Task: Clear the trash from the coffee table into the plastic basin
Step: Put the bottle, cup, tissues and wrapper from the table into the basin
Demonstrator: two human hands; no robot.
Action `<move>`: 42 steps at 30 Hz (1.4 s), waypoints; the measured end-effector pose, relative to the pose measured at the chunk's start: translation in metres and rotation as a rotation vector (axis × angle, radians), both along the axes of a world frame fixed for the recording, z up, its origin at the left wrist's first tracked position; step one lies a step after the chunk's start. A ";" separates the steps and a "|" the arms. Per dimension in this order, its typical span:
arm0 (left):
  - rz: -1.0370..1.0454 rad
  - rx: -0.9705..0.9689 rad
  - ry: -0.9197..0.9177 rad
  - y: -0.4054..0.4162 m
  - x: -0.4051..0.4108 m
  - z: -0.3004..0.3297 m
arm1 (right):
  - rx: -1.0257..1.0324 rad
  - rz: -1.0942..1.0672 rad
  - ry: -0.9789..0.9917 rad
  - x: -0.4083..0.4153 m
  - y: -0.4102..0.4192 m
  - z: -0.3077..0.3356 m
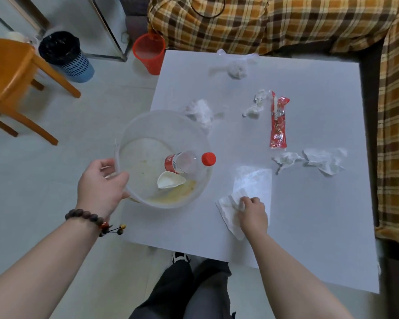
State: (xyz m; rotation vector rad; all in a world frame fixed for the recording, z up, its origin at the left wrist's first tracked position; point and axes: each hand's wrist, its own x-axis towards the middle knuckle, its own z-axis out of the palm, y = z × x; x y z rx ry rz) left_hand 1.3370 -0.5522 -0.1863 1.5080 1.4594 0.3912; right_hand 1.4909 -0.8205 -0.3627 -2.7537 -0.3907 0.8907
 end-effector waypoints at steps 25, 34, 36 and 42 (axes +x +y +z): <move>0.047 0.014 -0.029 -0.043 0.019 0.071 | 0.885 -0.096 -0.237 -0.003 0.094 0.246; 0.182 -0.086 -0.110 -0.044 0.003 0.088 | 0.685 0.157 0.009 -0.011 0.127 0.231; 0.214 -0.086 -0.108 -0.039 -0.005 0.089 | 0.716 0.179 -0.003 -0.013 0.128 0.234; 0.248 -0.075 -0.057 -0.003 -0.039 0.092 | 0.666 0.206 -0.076 -0.020 0.122 0.227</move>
